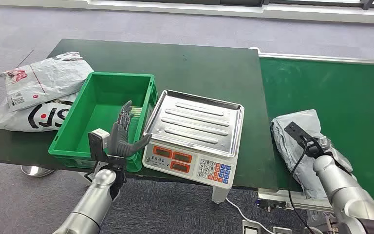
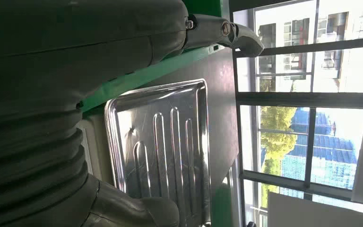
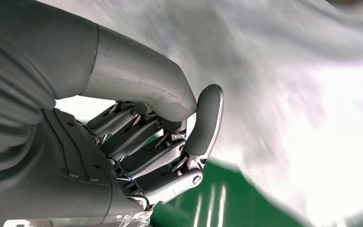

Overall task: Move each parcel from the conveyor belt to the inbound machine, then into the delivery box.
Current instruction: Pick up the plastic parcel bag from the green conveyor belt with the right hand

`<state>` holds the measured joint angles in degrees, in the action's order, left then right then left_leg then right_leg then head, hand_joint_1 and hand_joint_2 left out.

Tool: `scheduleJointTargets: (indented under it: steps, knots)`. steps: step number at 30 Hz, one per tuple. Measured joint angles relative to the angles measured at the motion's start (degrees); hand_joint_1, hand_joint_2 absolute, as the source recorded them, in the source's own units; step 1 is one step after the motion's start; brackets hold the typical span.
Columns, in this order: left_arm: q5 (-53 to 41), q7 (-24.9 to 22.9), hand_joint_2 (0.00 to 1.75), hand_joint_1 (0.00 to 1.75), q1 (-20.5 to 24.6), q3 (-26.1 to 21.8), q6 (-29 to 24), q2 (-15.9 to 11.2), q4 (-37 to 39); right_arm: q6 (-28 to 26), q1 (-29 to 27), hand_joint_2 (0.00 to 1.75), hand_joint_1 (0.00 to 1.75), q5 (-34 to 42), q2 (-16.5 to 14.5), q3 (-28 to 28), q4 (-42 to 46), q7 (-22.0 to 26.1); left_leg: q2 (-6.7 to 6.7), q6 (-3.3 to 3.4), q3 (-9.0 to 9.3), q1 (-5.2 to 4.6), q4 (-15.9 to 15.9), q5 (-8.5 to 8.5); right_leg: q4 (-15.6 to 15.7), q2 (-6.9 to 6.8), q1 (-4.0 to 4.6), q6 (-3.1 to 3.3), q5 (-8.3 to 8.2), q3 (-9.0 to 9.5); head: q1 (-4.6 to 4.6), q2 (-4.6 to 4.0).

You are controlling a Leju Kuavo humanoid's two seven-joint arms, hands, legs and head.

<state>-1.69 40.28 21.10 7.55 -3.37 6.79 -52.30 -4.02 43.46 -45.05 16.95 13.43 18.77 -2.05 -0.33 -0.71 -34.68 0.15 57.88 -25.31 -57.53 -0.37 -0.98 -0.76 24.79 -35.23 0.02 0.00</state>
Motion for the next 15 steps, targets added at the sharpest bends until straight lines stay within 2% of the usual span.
scheduleJointTargets:
  steps: [2, 3, 6, 8, 12, 15]
  knots:
    - [0.0, 0.0, 1.75, 0.00, -0.2, 0.0, -0.1, 0.0, -0.3, -2.2, 0.1, 1.75, 1.75, 0.3, -0.2, -0.5, 0.8, 1.1, -0.01, 0.00, 0.00, 0.00, 0.0, 0.00, 0.0, 0.00, 0.00, 0.00, 0.00, 0.00, 0.00, 0.00]
    - [0.0, 0.0, 1.75, 0.00, -0.4, 0.0, -0.2, -0.1, -0.6, -4.2, 0.2, 1.75, 1.37, 0.7, -0.5, -1.1, 1.6, 1.9, -0.01, 0.00, 0.00, 0.00, 0.0, 0.00, 0.0, -0.01, 0.00, 0.00, 0.00, -0.01, 0.00, 0.00]
    - [0.0, 0.0, 1.75, 0.00, -0.8, 0.0, -0.3, -0.1, -1.3, -8.9, 0.4, 1.75, 0.06, 0.9, -1.0, -2.9, 3.9, 1.7, -0.02, 0.00, 0.00, 0.00, 0.0, 0.00, 0.0, -0.01, 0.00, 0.00, 0.01, -0.01, 0.01, 0.01]
    - [0.0, 0.0, 1.75, 0.00, -0.9, 0.0, -0.4, -0.1, -1.5, -9.9, 0.6, 1.75, 0.00, -0.1, -1.1, -3.6, 4.7, -0.9, -0.02, 0.00, 0.01, 0.00, 0.0, 0.00, 0.0, -0.02, 0.00, 0.00, 0.01, -0.01, 0.01, 0.02]
    - [0.0, 0.0, 1.75, 0.00, -0.9, -0.1, -0.2, -0.1, -1.5, -9.4, 0.2, 1.75, 0.00, -3.3, -0.8, -4.0, 4.6, -10.6, -0.02, 0.01, 0.02, -0.01, 0.0, -0.01, 0.0, -0.01, -0.01, -0.01, 0.01, -0.02, 0.01, 0.00]
    - [0.0, 0.0, 1.75, 0.00, -0.9, -0.1, -0.3, -0.1, -1.4, -7.8, -1.2, 1.75, 0.00, -3.7, -0.8, -4.8, 4.3, -11.3, -0.01, 0.01, 0.01, -0.01, 0.0, -0.02, 0.0, 0.00, -0.01, -0.01, 0.01, -0.02, 0.01, 0.01]
